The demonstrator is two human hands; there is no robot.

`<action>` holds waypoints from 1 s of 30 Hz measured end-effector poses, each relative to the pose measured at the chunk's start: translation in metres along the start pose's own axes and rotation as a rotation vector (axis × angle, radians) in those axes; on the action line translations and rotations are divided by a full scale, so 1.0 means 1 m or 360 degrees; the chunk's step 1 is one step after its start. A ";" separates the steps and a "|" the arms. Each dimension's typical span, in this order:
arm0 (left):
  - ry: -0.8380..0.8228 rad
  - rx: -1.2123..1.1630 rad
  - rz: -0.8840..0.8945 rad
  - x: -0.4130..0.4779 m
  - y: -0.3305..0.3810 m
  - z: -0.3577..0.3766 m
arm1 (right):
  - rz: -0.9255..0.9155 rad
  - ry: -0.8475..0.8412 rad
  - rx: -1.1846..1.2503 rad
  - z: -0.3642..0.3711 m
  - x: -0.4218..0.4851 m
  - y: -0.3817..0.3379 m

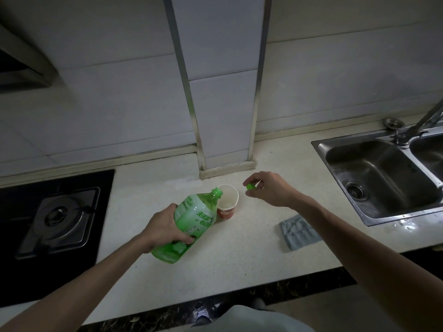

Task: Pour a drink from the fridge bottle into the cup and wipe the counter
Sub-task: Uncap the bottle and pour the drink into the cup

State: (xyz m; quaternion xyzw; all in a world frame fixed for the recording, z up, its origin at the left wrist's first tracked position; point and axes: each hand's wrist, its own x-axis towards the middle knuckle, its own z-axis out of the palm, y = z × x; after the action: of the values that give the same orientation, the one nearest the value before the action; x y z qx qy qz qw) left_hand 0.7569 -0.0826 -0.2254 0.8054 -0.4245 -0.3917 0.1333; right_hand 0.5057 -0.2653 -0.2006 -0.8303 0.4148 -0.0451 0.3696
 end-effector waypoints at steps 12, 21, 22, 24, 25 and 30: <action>-0.0009 0.0005 0.0000 -0.003 -0.002 0.002 | -0.0001 -0.0005 0.0010 0.002 -0.005 -0.001; 0.0025 -0.0054 0.0005 -0.007 -0.003 0.004 | 0.0029 -0.0012 0.0066 0.001 -0.009 -0.005; 0.0051 -0.0077 0.0013 -0.008 -0.002 0.005 | 0.0025 -0.0006 0.0081 0.001 -0.010 -0.006; 0.0125 -0.0145 0.0041 -0.010 0.000 0.007 | 0.0000 0.0030 0.0102 0.001 -0.011 -0.011; 0.0166 -0.0195 0.0054 -0.012 0.000 0.008 | -0.0011 0.0046 0.0134 0.000 -0.012 -0.014; 0.0303 -0.0411 0.0144 -0.019 0.001 0.010 | -0.0111 0.0077 0.0434 -0.002 -0.015 -0.043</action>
State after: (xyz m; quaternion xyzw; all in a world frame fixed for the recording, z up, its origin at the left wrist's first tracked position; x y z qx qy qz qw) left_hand 0.7429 -0.0673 -0.2218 0.7951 -0.3917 -0.3585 0.2929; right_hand 0.5235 -0.2385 -0.1674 -0.7850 0.3846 -0.1336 0.4670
